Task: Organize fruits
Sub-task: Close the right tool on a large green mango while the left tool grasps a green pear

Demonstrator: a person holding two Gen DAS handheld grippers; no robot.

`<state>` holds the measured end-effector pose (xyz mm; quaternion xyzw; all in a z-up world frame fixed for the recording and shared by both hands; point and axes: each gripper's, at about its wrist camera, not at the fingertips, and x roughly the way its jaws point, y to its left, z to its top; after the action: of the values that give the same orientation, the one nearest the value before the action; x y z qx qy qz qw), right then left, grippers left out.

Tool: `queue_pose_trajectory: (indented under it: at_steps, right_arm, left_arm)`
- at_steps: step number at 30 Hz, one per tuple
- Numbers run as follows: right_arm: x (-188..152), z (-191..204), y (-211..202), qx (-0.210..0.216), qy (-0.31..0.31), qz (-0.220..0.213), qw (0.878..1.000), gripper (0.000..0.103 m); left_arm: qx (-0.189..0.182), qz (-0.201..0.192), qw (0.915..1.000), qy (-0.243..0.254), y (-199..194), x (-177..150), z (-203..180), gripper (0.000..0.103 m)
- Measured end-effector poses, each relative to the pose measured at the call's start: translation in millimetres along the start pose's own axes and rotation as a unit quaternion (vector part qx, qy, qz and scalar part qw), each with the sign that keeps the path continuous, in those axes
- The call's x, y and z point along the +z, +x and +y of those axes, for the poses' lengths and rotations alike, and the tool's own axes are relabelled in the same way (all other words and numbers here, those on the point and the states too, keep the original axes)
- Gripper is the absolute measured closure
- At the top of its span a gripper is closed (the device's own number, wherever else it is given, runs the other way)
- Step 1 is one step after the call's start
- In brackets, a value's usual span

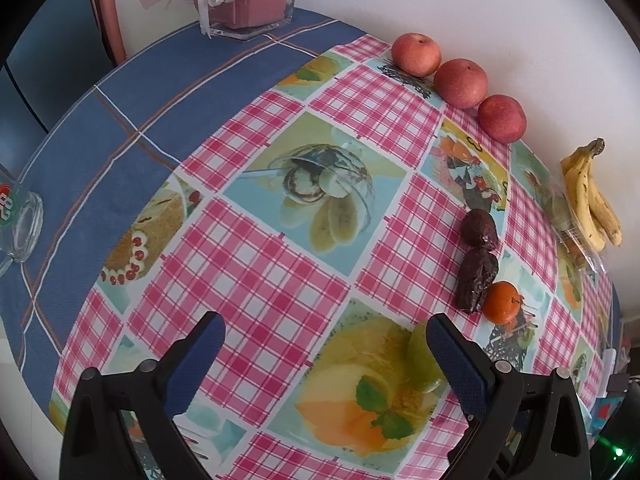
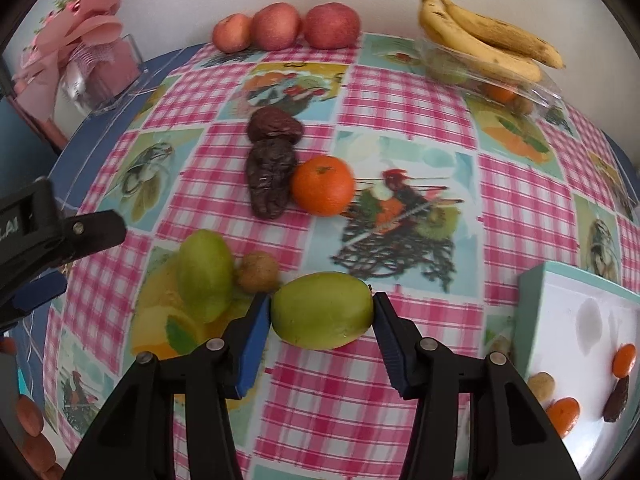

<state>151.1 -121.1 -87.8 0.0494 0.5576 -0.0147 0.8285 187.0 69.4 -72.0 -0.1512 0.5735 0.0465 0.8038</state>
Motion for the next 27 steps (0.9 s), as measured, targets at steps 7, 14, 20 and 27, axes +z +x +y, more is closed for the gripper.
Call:
queue_pose_trajectory:
  at_steps: [7,14,20,27]
  right_arm:
    - [2,-34,-11,-0.005,0.043,-0.007,0.999,0.05]
    - [3,-53,-24,-0.012,0.056,-0.015,0.998,0.05]
    - [3,-60,-31,-0.016,0.055,-0.018,0.998,0.05]
    - [3,-68,-37,-0.017,0.059,-0.023,0.998,0.05]
  left_arm:
    - [-0.024,0.012,0.9996,0.008,3,-6,-13,0.012]
    - [-0.056,0.025,0.9976,0.031,7,-15,-35,0.027]
    - [-0.066,0.029,0.9956,0.06,11,-23,-56,0.043]
    - [-0.069,0.035,0.9949,0.064,18,-26,-61,0.055]
